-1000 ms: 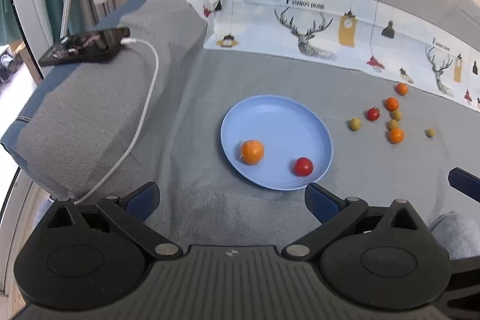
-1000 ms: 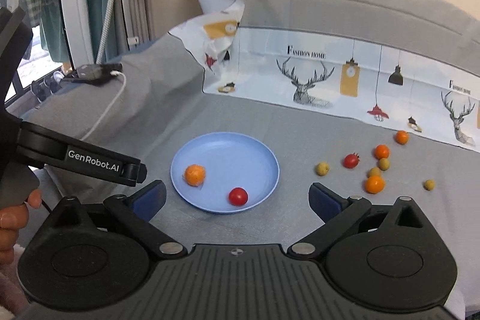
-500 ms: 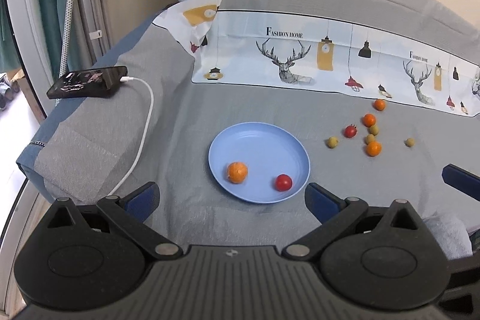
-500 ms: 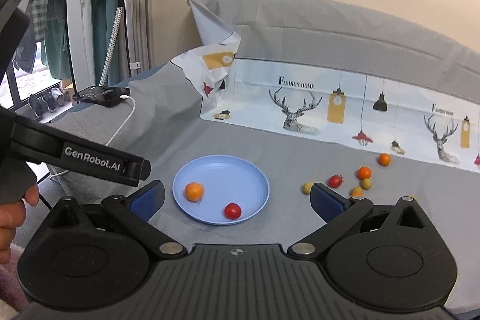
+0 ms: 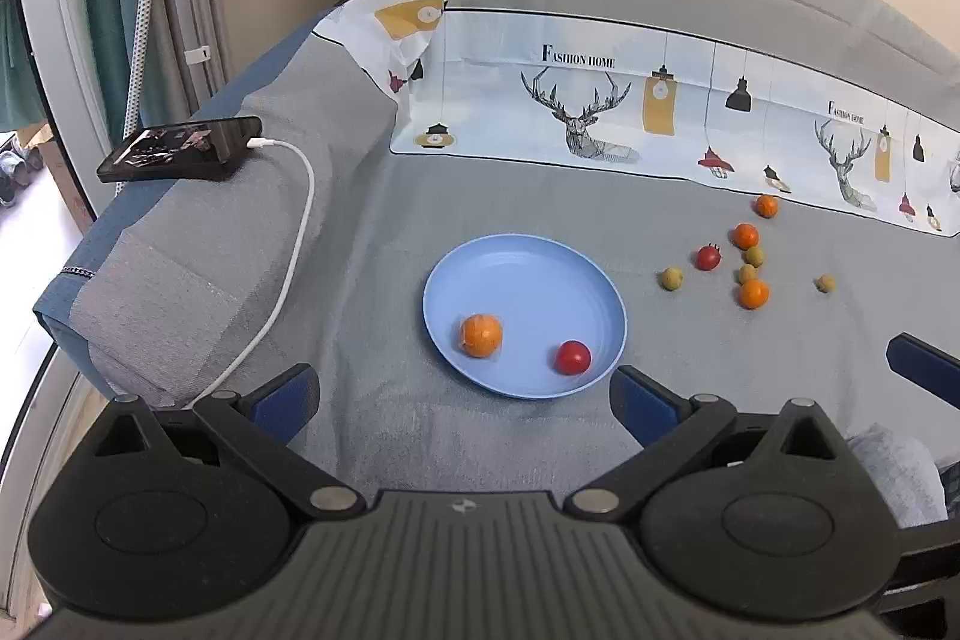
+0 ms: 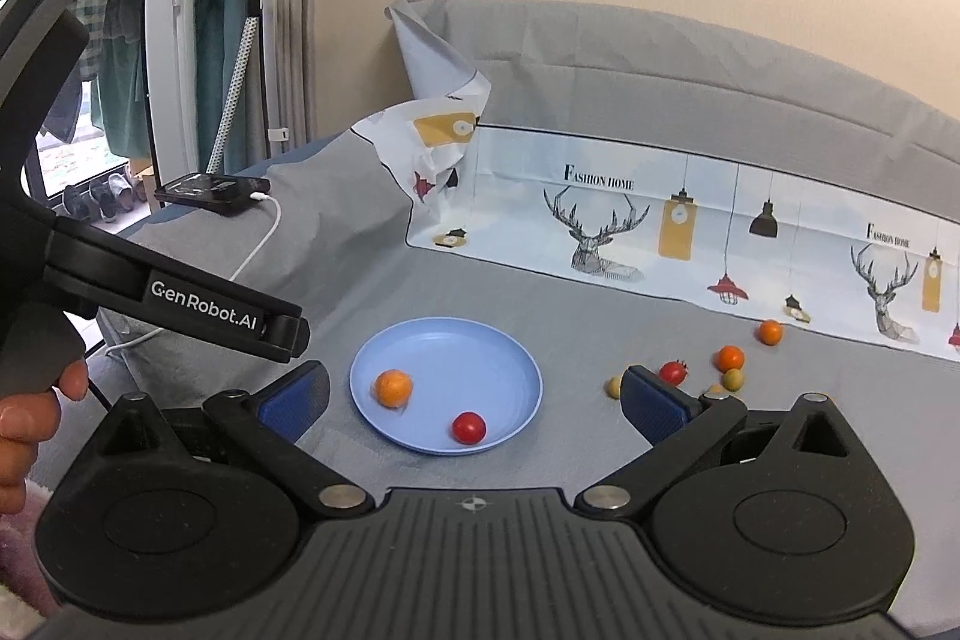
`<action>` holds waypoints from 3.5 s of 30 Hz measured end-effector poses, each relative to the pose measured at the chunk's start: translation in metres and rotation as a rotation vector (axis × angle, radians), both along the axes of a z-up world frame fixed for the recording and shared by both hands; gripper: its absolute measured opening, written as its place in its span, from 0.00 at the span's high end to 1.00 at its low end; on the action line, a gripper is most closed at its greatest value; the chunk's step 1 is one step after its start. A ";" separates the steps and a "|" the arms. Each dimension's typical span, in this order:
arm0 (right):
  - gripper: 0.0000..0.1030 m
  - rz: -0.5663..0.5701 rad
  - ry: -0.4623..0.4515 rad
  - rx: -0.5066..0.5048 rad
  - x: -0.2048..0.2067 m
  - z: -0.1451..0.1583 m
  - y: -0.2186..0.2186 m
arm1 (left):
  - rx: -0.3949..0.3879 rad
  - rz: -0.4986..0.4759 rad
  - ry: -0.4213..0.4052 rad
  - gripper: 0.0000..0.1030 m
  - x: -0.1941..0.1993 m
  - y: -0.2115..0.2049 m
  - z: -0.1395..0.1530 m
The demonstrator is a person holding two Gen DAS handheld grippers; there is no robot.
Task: Organize fruits
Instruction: 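Lift both tools away from the plate, then grasp a yellow fruit with the left tool while the right tool grasps an orange, then carry the yellow fruit and orange in both tools to the blue plate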
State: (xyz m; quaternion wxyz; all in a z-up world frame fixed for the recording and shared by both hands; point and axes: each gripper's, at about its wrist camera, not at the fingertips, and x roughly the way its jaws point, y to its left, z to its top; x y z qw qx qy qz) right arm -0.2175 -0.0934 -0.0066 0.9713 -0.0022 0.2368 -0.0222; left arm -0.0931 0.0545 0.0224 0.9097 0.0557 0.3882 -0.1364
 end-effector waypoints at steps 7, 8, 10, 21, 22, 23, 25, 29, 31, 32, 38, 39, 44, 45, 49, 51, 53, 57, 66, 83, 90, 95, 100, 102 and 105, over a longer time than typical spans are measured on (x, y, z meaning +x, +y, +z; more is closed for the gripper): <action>0.01 0.009 0.015 0.023 0.005 -0.004 -0.005 | 0.022 0.004 0.010 0.00 0.003 -0.003 -0.004; 0.01 0.008 0.017 0.029 0.006 -0.004 -0.005 | 0.024 0.006 0.012 0.00 0.004 -0.003 -0.005; 0.01 0.009 0.025 0.045 0.008 -0.007 -0.007 | 0.032 0.012 0.021 0.00 0.005 -0.003 -0.007; 0.01 -0.170 0.069 0.181 0.027 -0.035 -0.061 | 0.100 -0.033 0.066 0.00 0.027 -0.036 -0.018; 0.01 -0.205 0.072 0.191 0.030 -0.039 -0.069 | 0.101 -0.037 0.072 0.00 0.030 -0.041 -0.018; 0.01 -0.237 0.075 0.195 0.033 -0.043 -0.077 | 0.102 -0.040 0.078 0.00 0.035 -0.048 -0.019; 0.01 -0.298 0.076 0.190 0.039 -0.053 -0.093 | 0.103 -0.049 0.096 0.00 0.046 -0.062 -0.021; 0.01 -0.382 0.075 0.175 0.054 -0.074 -0.132 | 0.106 -0.082 0.135 0.00 0.072 -0.098 -0.032; 0.01 -0.426 0.091 0.152 0.067 -0.086 -0.153 | 0.120 -0.107 0.140 0.00 0.087 -0.121 -0.041; 0.01 -0.454 0.097 0.143 0.075 -0.097 -0.169 | 0.131 -0.115 0.143 0.00 0.095 -0.135 -0.048; 0.01 -0.538 0.152 0.175 0.112 -0.153 -0.233 | 0.119 -0.138 0.240 0.00 0.150 -0.208 -0.101; 0.01 -0.545 0.164 0.221 0.117 -0.160 -0.242 | 0.122 -0.133 0.256 0.00 0.159 -0.218 -0.109; 0.01 -0.483 0.185 0.162 0.152 -0.185 -0.257 | 0.170 -0.133 0.286 0.00 0.193 -0.264 -0.145; 0.01 -0.466 0.193 0.143 0.158 -0.190 -0.258 | 0.189 -0.135 0.287 0.00 0.198 -0.272 -0.151; 0.01 -0.437 0.218 0.145 0.177 -0.204 -0.264 | 0.225 -0.127 0.314 0.00 0.218 -0.293 -0.177; 0.01 -0.426 0.221 0.131 0.183 -0.206 -0.264 | 0.232 -0.126 0.328 0.00 0.226 -0.298 -0.187; 0.01 -0.423 0.229 0.117 0.188 -0.208 -0.266 | 0.252 -0.122 0.329 0.00 0.233 -0.305 -0.195; 0.01 -0.417 0.248 0.093 0.199 -0.215 -0.269 | 0.270 -0.114 0.368 0.00 0.248 -0.311 -0.211; 0.02 -0.379 0.209 0.040 0.209 -0.220 -0.269 | 0.250 -0.097 0.385 0.00 0.249 -0.305 -0.211; 0.55 -0.390 0.105 0.092 0.197 -0.209 -0.281 | 0.169 -0.291 0.193 0.74 0.188 -0.302 -0.139; 0.55 -0.449 0.098 0.061 0.179 -0.202 -0.283 | 0.089 -0.265 0.197 0.74 0.148 -0.244 -0.084; 0.55 -0.470 0.037 0.045 0.146 -0.164 -0.263 | 0.080 -0.211 0.160 0.74 0.114 -0.186 -0.046; 0.55 -0.368 -0.041 0.077 0.100 -0.109 -0.209 | 0.094 -0.148 0.120 0.74 0.082 -0.127 -0.022; 0.55 -0.308 -0.063 0.114 0.079 -0.089 -0.185 | 0.081 -0.124 0.111 0.74 0.070 -0.104 -0.014; 0.55 -0.221 -0.088 0.116 0.050 -0.059 -0.145 | 0.070 -0.088 0.092 0.74 0.050 -0.073 -0.007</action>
